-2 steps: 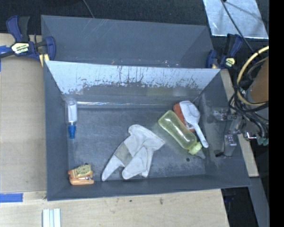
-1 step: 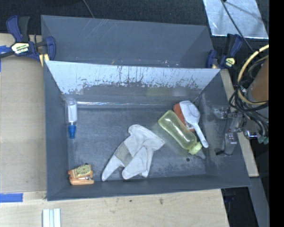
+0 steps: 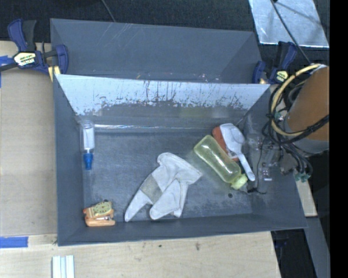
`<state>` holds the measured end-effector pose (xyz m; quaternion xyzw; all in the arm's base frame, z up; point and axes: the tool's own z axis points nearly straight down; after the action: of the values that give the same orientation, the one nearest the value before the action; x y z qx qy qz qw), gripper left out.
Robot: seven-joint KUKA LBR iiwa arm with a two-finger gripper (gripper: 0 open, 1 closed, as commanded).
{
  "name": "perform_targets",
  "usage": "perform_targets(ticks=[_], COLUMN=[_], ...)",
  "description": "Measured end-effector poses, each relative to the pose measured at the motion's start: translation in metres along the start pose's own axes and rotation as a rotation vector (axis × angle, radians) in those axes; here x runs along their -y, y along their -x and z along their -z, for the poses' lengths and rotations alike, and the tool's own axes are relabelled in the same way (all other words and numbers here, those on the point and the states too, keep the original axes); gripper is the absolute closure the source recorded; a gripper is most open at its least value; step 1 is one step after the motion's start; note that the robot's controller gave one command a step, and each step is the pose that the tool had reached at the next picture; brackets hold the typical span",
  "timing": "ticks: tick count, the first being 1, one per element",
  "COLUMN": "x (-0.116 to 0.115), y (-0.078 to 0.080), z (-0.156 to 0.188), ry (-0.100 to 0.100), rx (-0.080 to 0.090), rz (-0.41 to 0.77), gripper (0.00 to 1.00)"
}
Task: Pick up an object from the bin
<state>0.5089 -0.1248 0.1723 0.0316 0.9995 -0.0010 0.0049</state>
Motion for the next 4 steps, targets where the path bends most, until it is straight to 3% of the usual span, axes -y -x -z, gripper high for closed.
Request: perform_targets(ticks=[1, 2, 3, 4], x=[-0.004, 0.001, -0.014, -0.020], y=[0.001, -0.008, 0.006, 0.019], z=[-0.014, 0.004, -0.009, -0.040], ry=[0.002, 0.003, 0.000, 0.001], rx=[-0.005, -0.013, 0.001, -0.006], rz=[-0.014, 0.105, 0.083, -0.026], gripper=[0.00, 0.00, 0.00, 0.00])
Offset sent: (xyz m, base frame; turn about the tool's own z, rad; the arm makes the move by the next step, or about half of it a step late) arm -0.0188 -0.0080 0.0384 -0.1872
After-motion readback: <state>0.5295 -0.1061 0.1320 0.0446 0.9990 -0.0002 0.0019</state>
